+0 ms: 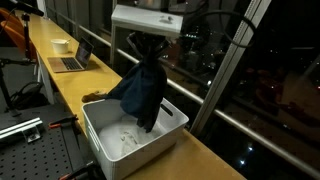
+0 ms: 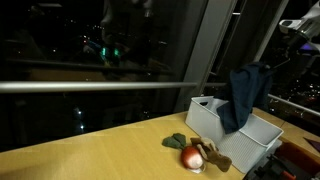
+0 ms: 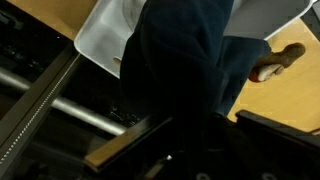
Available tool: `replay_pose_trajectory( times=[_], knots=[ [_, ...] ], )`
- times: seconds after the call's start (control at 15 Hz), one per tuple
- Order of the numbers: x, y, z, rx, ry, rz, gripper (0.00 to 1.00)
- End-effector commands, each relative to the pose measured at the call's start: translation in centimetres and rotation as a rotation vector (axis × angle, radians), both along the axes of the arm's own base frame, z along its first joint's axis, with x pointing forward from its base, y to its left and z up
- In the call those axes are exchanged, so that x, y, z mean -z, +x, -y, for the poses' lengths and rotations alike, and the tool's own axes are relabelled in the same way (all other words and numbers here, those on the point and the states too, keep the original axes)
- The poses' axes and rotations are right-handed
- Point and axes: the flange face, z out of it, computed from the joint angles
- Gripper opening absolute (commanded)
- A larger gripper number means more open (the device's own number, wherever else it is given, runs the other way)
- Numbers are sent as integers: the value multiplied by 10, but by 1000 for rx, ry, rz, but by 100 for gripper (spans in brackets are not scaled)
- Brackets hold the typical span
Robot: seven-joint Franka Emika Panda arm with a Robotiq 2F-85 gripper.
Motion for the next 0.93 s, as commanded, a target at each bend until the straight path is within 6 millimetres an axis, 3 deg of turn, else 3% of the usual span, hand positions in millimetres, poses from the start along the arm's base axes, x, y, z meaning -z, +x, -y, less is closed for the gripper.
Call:
replay_pose_trajectory(
  times=[0.0,0.2,0.4,0.87],
  knots=[
    [-49,0,9,-16,-9,37,2],
    [-68,7,14,-20,-6,53,2],
    [-71,16,15,-28,-2,50,2],
    [-31,40,12,-41,-16,-22,2]
  ],
)
